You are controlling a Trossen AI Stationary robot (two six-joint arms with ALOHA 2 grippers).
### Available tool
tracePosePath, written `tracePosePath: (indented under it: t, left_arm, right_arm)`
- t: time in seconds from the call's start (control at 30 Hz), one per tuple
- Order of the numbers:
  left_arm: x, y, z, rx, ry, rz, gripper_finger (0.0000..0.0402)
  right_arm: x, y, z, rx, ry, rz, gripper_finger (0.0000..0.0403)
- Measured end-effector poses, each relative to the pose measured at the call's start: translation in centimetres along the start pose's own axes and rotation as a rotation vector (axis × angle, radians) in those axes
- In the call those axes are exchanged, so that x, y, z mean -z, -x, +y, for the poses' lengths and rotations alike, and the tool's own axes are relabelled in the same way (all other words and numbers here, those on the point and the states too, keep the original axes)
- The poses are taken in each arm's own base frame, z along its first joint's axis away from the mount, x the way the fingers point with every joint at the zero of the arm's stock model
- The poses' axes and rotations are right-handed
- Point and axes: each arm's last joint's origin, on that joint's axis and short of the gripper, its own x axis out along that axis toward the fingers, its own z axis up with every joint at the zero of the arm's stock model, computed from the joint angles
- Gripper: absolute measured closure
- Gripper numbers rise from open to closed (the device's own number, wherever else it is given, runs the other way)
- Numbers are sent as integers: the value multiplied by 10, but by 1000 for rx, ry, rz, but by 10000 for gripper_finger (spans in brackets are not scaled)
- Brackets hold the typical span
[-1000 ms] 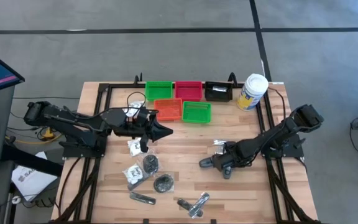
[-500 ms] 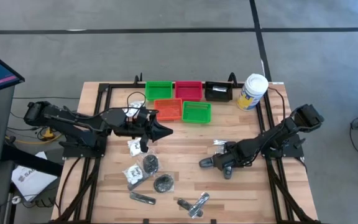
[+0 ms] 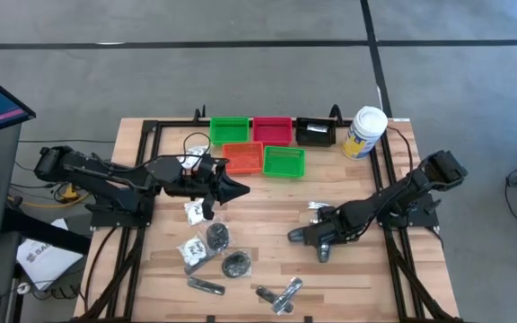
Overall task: Pick & Place Travel size toiletries
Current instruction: Put the black deodorant into the green bin
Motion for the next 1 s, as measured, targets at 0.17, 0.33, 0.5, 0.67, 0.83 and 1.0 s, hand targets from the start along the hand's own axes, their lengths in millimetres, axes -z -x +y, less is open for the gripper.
tracePosePath:
  t: [0.17,0.33,0.5,0.67,0.83,1.0]
  left_arm:
    - [0,0,0,0,-1,1,395]
    - [1,0,0,-4,-2,7,395]
    - [6,0,3,-34,-6,58,395]
    - [12,1,7,-75,-12,129,395]
    - [19,3,11,-109,-14,206,395]
    - [24,4,14,-145,5,260,395]
  right_arm:
    - [2,10,7,6,52,-2,204]
    - [2,18,12,14,76,-5,199]
    - [-1,27,21,-8,108,-6,188]
    - [-9,39,35,-66,152,-35,204]
    - [-20,56,52,-139,205,-77,204]
    - [-30,78,69,-218,282,-113,192]
